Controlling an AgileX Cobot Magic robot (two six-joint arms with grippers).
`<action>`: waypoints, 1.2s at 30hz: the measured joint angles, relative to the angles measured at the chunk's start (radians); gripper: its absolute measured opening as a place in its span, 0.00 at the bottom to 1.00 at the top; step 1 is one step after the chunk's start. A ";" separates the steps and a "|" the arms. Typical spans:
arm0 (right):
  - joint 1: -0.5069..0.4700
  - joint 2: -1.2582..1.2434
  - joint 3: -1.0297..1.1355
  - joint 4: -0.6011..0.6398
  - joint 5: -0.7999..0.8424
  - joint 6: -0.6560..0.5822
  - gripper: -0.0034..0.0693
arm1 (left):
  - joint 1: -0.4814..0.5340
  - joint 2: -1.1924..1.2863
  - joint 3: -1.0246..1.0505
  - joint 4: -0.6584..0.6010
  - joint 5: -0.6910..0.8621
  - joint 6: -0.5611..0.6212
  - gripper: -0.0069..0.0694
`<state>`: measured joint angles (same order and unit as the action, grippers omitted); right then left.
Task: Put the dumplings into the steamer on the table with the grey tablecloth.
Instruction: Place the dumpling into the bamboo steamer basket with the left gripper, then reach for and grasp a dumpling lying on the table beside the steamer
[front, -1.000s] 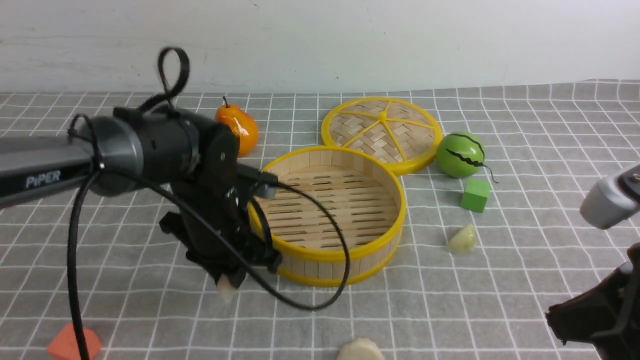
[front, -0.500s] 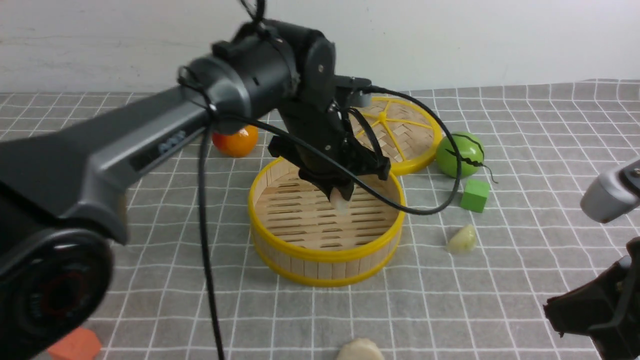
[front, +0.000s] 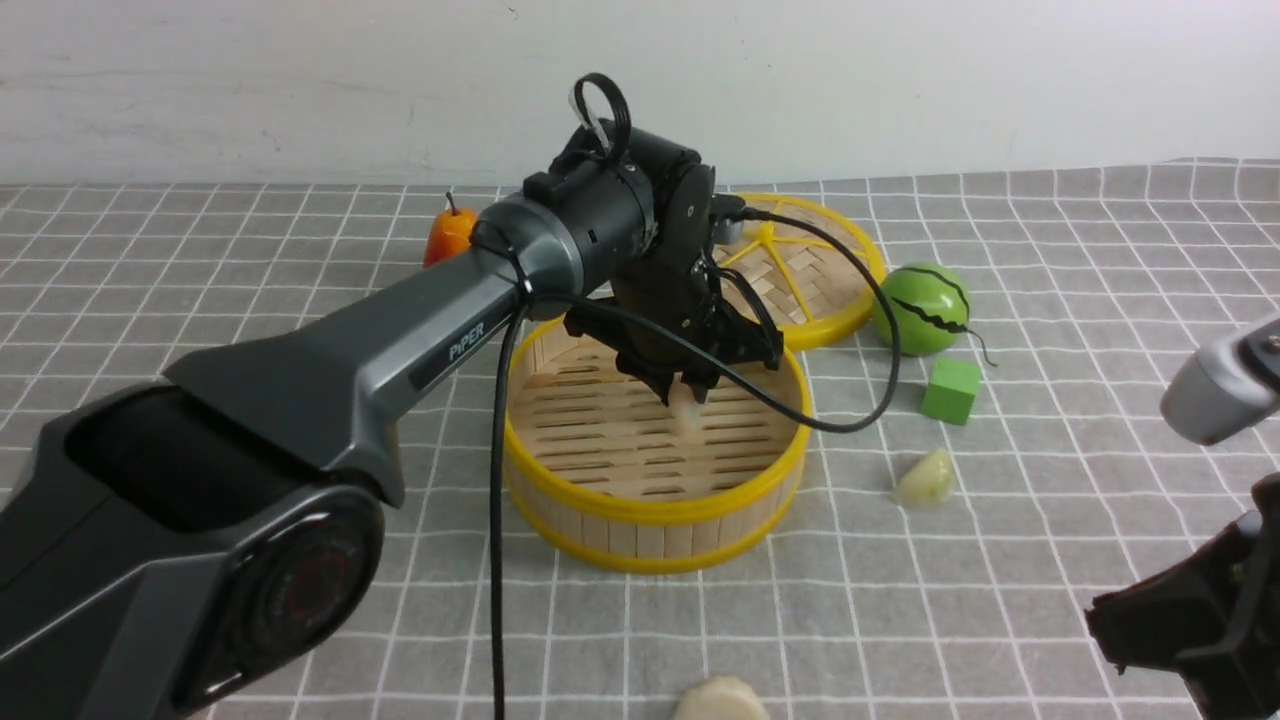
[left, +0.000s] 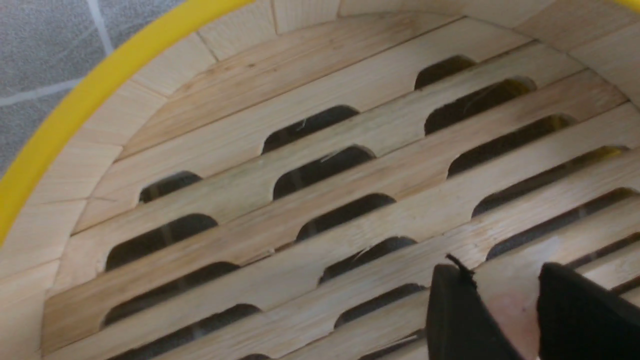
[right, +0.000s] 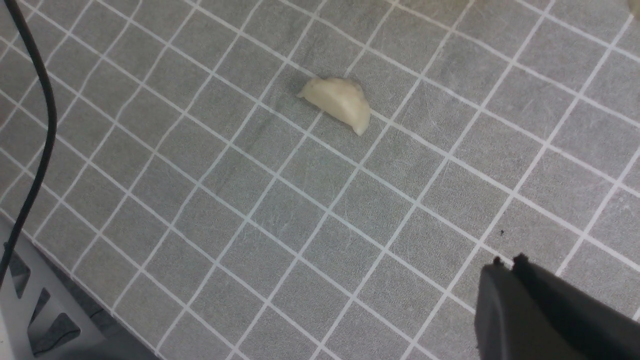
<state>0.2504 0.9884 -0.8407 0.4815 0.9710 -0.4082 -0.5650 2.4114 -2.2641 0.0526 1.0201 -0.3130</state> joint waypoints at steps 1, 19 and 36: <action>0.000 0.000 -0.001 0.000 0.001 -0.002 0.08 | 0.008 -0.006 0.000 -0.013 0.006 0.000 0.49; 0.334 0.268 -0.314 -0.176 0.203 -0.059 0.08 | 0.062 -0.644 0.076 0.009 0.223 0.111 0.25; 0.459 0.561 -0.368 -0.292 0.094 -0.137 0.20 | 0.062 -1.410 1.058 0.077 0.185 0.040 0.07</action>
<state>0.7090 1.5495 -1.2087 0.1899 1.0650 -0.5456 -0.5029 1.0012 -1.2061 0.1301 1.2053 -0.2731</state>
